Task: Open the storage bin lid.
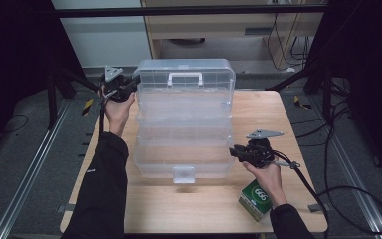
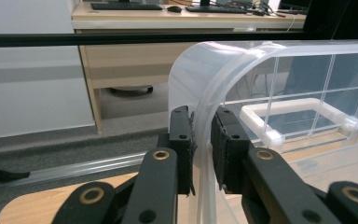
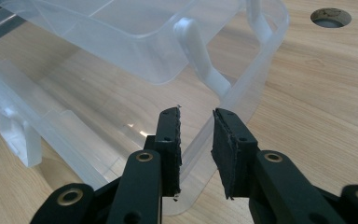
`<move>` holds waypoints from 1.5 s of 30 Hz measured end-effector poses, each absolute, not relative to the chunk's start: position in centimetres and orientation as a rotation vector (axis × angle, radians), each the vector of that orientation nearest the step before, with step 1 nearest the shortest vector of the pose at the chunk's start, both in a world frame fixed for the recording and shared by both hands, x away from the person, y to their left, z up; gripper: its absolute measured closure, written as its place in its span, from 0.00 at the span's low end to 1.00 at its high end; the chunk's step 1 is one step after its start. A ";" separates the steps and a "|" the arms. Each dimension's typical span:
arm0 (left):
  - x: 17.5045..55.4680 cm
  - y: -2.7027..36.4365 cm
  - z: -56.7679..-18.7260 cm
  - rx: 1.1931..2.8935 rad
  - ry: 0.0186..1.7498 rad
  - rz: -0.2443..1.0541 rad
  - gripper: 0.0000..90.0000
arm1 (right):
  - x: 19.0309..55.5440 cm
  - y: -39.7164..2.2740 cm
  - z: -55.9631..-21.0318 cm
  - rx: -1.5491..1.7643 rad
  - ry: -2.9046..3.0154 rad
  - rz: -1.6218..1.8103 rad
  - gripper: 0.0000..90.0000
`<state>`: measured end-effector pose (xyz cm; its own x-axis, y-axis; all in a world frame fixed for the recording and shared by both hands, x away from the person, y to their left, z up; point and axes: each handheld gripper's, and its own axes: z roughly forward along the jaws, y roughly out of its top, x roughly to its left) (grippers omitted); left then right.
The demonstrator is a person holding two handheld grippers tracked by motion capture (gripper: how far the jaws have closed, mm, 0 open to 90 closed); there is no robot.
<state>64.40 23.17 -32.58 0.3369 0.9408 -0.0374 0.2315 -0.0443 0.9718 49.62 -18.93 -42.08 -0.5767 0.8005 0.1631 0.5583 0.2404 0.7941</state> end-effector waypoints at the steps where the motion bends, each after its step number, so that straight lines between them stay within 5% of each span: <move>1: 64.5 23.2 -32.7 1.521 1.111 0.826 0.87 | 49.6 -18.9 -42.1 1.267 2.239 1.254 0.80; 45: 68.0 22.6 -33.6 1.554 1.185 0.810 0.87 | 49.6 -18.7 -42.1 1.261 2.226 1.218 0.80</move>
